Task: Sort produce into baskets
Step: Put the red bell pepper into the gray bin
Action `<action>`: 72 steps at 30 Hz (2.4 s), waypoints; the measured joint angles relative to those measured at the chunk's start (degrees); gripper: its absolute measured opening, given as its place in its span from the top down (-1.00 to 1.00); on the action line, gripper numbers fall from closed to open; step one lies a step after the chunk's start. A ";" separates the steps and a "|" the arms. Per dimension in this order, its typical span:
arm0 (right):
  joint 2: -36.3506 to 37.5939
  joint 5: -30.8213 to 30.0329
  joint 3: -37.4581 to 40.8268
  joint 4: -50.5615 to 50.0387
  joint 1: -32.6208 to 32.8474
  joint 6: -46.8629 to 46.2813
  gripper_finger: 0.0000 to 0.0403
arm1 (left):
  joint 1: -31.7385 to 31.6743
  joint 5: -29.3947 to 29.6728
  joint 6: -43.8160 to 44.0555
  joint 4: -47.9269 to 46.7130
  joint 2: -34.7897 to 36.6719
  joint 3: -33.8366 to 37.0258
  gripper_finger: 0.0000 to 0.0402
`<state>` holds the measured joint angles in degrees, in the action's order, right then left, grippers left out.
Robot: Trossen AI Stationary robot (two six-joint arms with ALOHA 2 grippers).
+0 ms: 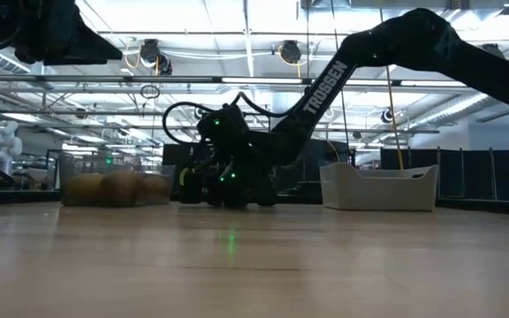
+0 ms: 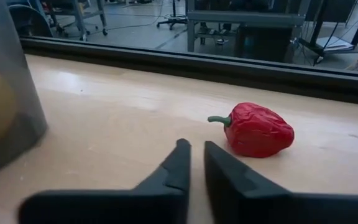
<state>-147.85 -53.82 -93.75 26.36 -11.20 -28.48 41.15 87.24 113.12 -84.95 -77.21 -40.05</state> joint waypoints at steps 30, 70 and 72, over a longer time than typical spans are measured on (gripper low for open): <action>49.03 45.46 0.26 -76.57 -0.90 11.50 1.00 | -0.42 -0.81 0.11 2.05 -0.02 0.00 -0.31; 4.54 55.26 -41.53 -79.58 -13.94 37.24 -0.19 | -2.90 -0.85 -1.30 0.39 0.00 0.00 -0.31; 5.17 56.38 -38.79 -76.39 -14.52 37.87 -0.27 | -2.91 -0.83 -1.52 0.37 0.00 0.00 -0.31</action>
<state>-142.68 2.56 -132.54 -50.03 -25.72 9.39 38.24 86.41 111.60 -84.58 -77.21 -40.05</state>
